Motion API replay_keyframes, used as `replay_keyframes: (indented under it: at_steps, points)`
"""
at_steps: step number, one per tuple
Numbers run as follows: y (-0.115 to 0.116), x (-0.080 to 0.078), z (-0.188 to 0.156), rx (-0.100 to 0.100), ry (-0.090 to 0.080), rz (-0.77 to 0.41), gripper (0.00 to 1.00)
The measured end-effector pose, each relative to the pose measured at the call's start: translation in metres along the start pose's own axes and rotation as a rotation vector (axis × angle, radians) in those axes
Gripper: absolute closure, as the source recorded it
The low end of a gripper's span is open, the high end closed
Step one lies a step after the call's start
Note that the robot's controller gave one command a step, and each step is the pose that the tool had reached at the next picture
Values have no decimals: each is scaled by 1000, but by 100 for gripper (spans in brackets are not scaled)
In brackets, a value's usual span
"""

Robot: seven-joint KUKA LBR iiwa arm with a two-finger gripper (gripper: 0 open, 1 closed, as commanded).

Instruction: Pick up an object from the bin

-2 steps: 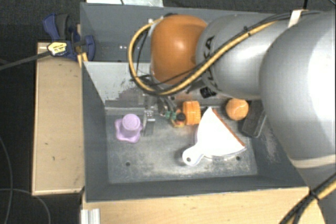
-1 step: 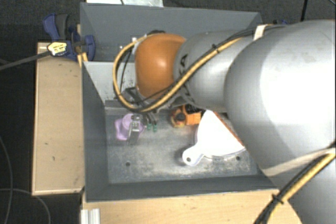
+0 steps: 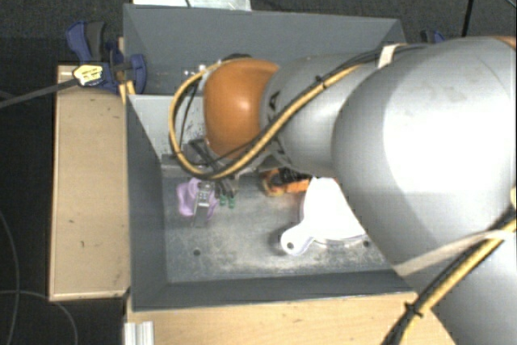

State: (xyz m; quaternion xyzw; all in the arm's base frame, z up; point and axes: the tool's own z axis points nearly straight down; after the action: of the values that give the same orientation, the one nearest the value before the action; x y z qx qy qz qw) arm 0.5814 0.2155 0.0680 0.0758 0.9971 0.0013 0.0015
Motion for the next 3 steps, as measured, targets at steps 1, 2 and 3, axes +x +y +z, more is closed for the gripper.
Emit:
replay_keyframes:
  at_steps: [1,2,3]
  points:
    - [-1,-10,-35,0,-4,-40,0]
    - [0,-1,-1,-2,-2,-2,0]
    - [-6,1,-6,-4,0,118,100]
